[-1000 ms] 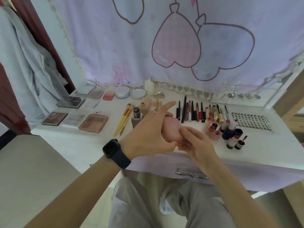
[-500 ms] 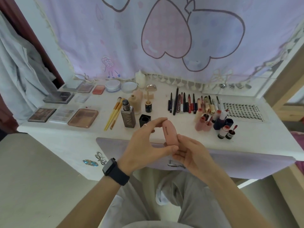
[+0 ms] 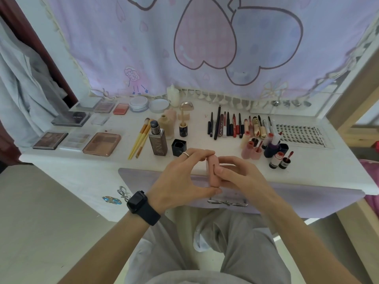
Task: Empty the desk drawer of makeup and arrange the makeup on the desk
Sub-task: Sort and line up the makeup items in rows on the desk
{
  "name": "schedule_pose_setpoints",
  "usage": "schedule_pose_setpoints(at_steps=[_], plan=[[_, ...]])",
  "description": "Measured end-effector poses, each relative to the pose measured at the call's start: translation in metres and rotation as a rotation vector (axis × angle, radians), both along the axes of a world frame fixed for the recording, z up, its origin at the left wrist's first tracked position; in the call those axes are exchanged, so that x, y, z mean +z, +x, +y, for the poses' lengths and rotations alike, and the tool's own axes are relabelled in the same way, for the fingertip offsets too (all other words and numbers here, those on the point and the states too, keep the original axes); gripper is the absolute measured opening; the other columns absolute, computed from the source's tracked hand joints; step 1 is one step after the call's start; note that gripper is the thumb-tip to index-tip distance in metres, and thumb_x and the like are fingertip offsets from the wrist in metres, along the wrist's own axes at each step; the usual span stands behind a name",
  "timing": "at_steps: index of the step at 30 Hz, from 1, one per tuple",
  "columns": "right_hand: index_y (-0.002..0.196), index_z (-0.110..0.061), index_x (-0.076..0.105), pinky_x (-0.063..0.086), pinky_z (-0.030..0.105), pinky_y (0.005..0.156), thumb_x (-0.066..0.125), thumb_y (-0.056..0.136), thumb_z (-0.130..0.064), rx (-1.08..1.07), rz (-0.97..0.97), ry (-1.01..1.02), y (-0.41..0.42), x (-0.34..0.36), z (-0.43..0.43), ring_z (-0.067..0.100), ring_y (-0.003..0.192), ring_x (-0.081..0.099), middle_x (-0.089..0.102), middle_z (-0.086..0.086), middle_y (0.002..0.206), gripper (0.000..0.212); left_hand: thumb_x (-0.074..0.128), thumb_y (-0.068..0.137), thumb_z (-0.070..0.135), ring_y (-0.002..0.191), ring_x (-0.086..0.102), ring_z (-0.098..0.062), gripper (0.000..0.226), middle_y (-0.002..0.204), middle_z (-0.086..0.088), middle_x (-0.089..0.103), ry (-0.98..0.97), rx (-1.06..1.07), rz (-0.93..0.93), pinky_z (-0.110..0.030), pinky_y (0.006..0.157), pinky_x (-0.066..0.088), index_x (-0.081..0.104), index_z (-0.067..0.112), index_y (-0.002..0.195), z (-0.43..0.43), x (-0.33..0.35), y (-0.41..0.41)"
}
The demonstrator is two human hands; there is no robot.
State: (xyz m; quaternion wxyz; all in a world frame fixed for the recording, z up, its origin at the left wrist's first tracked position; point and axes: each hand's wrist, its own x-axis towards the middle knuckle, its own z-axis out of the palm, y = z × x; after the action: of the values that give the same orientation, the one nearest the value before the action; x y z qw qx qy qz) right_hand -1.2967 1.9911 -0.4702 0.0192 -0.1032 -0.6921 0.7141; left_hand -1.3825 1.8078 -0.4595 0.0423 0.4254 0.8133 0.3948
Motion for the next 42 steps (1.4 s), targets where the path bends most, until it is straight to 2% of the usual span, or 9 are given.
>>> schedule_pose_setpoints(at_steps=[3, 9, 14, 20, 28, 32, 38, 40, 42], plan=[[0.119, -0.021, 0.068, 0.061, 0.029, 0.082, 0.074, 0.090, -0.028, 0.005, 0.002, 0.068, -0.003, -0.002, 0.003, 0.022, 0.095, 0.076, 0.079, 0.001, 0.104, 0.030, 0.089, 0.067, 0.048, 0.119, 0.056, -0.001, 0.080, 0.131, 0.015, 0.055, 0.025, -0.023, -0.057, -0.025, 0.101, 0.048, 0.054, 0.029, 0.137, 0.000, 0.001, 0.001], [0.105, -0.035, 0.072, 0.059, 0.022, 0.073, 0.058, 0.083, -0.046, -0.047, 0.010, 0.249, -0.012, 0.003, -0.005, 0.006, 0.087, 0.074, 0.077, -0.014, 0.093, 0.028, 0.094, 0.064, 0.031, 0.112, 0.063, 0.000, 0.078, 0.126, 0.011, 0.061, 0.159, 0.030, -0.232, -0.023, 0.097, 0.052, 0.058, 0.024, 0.133, 0.004, 0.001, -0.003], [0.062, -0.037, 0.066, 0.046, 0.013, 0.050, 0.044, 0.087, -0.049, -0.087, 0.027, 0.392, -0.022, 0.010, -0.016, 0.000, 0.053, 0.062, 0.066, -0.014, 0.058, 0.036, 0.093, 0.066, 0.029, 0.109, 0.066, -0.004, 0.072, 0.123, 0.009, 0.065, 0.234, 0.091, -0.384, -0.023, 0.091, 0.055, 0.060, 0.025, 0.130, 0.010, -0.004, -0.006], [0.074, -0.035, 0.073, 0.045, 0.010, 0.050, 0.031, 0.085, -0.065, -0.104, -0.011, 0.466, -0.027, 0.015, -0.007, 0.000, 0.059, 0.067, 0.072, -0.012, 0.065, 0.053, 0.090, 0.070, 0.024, 0.108, 0.067, -0.006, 0.065, 0.123, 0.015, 0.067, 0.372, 0.116, -0.558, -0.016, 0.081, 0.055, 0.061, 0.029, 0.127, 0.012, -0.008, -0.010], [0.082, -0.028, 0.075, 0.059, 0.033, 0.078, 0.038, 0.079, -0.075, -0.133, -0.050, 0.360, -0.035, 0.010, 0.001, 0.010, 0.073, 0.074, 0.077, -0.004, 0.075, 0.061, 0.086, 0.063, 0.039, 0.115, 0.060, 0.001, 0.067, 0.117, 0.013, 0.066, 0.533, 0.178, -0.581, -0.017, 0.086, 0.053, 0.061, 0.022, 0.123, 0.013, -0.017, -0.010], [0.085, -0.025, 0.074, 0.064, 0.031, 0.071, 0.046, 0.078, -0.075, -0.133, -0.022, 0.328, -0.036, 0.014, 0.000, 0.016, 0.074, 0.076, 0.076, -0.001, 0.076, 0.058, 0.087, 0.064, 0.037, 0.118, 0.060, -0.007, 0.068, 0.122, 0.007, 0.066, 0.543, 0.159, -0.577, -0.023, 0.090, 0.054, 0.060, 0.023, 0.125, 0.012, -0.016, -0.013], [0.116, -0.050, 0.070, 0.043, 0.009, 0.072, 0.037, 0.087, -0.077, -0.216, 0.124, 0.704, -0.035, 0.033, 0.002, -0.017, 0.086, 0.061, 0.069, -0.037, 0.087, 0.051, 0.091, 0.068, 0.024, 0.100, 0.073, -0.018, 0.076, 0.129, 0.012, 0.063, 0.496, 0.103, -0.609, -0.025, 0.081, 0.058, 0.054, 0.037, 0.133, 0.013, -0.011, -0.013], [0.103, -0.057, 0.070, 0.041, 0.006, 0.065, 0.038, 0.092, -0.072, -0.237, 0.146, 0.744, -0.036, 0.043, 0.003, -0.018, 0.077, 0.059, 0.064, -0.039, 0.073, 0.037, 0.091, 0.067, 0.027, 0.098, 0.073, -0.016, 0.077, 0.128, 0.014, 0.063, 0.475, 0.108, -0.577, -0.025, 0.081, 0.058, 0.053, 0.041, 0.132, 0.015, -0.009, -0.012], [0.065, -0.056, 0.061, 0.036, 0.013, 0.053, 0.040, 0.097, -0.065, -0.252, 0.169, 0.753, -0.039, 0.050, 0.005, -0.004, 0.054, 0.053, 0.054, -0.024, 0.052, 0.039, 0.089, 0.068, 0.030, 0.096, 0.073, -0.015, 0.073, 0.126, 0.017, 0.062, 0.461, 0.103, -0.548, -0.025, 0.081, 0.057, 0.054, 0.044, 0.131, 0.016, -0.010, -0.011]])
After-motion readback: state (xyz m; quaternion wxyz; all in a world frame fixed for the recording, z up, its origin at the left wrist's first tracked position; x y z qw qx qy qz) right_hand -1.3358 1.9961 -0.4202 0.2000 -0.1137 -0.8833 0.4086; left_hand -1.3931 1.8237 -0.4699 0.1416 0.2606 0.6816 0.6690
